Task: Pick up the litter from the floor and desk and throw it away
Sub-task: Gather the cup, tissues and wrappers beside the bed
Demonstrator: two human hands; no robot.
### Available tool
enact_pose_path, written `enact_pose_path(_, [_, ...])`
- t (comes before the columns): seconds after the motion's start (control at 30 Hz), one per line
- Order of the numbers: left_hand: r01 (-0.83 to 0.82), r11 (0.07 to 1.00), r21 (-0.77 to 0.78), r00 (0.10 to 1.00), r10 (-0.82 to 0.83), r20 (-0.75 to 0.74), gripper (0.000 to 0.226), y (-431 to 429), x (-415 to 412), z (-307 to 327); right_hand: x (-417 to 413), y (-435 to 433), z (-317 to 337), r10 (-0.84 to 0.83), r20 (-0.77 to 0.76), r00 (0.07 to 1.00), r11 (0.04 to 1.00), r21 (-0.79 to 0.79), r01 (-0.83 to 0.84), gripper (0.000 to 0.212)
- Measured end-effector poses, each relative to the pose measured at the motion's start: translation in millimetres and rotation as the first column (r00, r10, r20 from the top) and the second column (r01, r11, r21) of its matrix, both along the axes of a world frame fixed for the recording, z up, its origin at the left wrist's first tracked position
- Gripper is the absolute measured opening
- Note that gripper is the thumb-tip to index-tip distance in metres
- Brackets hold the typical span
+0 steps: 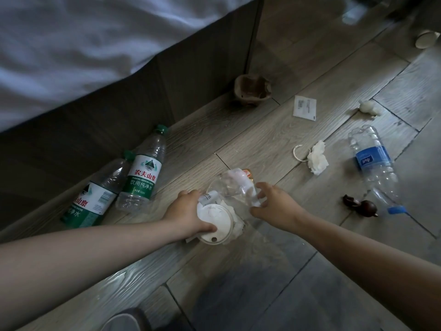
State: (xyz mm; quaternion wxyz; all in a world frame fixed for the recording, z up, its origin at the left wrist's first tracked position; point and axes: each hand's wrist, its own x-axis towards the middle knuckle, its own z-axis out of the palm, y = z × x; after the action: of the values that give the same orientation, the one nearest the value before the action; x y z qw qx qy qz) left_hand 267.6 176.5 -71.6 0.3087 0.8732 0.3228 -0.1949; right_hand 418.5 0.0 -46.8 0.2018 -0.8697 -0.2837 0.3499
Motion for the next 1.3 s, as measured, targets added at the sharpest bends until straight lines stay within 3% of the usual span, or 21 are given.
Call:
enact_pose_path(0.27, [-0.068,0.998,-0.015,0.997,0.067,-0.041,0.074,2,0,0,-16,-1,0,0.036,-0.131,0.991,0.999,0.028,-0.033,0.06])
enact_pose_path(0.57, [-0.11,0.987,-0.116,0.993,0.114,0.023,0.111,0,-3,1,-36,-3,0,0.171,-0.239,0.956,0.982,0.123,-0.145,0.041])
enact_pose_path(0.7, [-0.096,0.989,-0.108,0.995,0.094,-0.026,0.095,2,-1,1,-39,-5,-1,0.204,-0.25,0.946,0.975,0.137,-0.174,0.05])
enact_pose_path(0.8, [-0.162,0.971,-0.176,0.987,0.156,-0.048,0.07,6,2,3,-40,-8,-4,0.206,-0.257,0.944,0.973,0.159,-0.169,0.053])
enact_pose_path(0.87, [-0.331,0.884,-0.329,0.943,0.32,-0.088,0.05,7,8,10,-39,-9,-5,0.219,-0.241,0.945,0.972,0.141,-0.189,0.055])
enact_pose_path(0.93, [-0.474,0.767,-0.432,0.879,0.44,-0.184,0.057,6,15,18,-39,-7,-6,0.255,-0.197,0.947,0.965,0.118,-0.235,0.056])
enact_pose_path(1.07, [-0.436,0.851,-0.293,0.899,0.394,-0.193,0.089,-5,21,21,-41,-8,-5,0.323,-0.178,0.93,0.946,0.085,-0.313,0.06])
enact_pose_path(1.3, [-0.255,0.963,-0.087,0.962,0.243,-0.127,0.083,-5,16,5,-42,-20,-9,0.227,-0.221,0.948,0.97,0.138,-0.2,0.053])
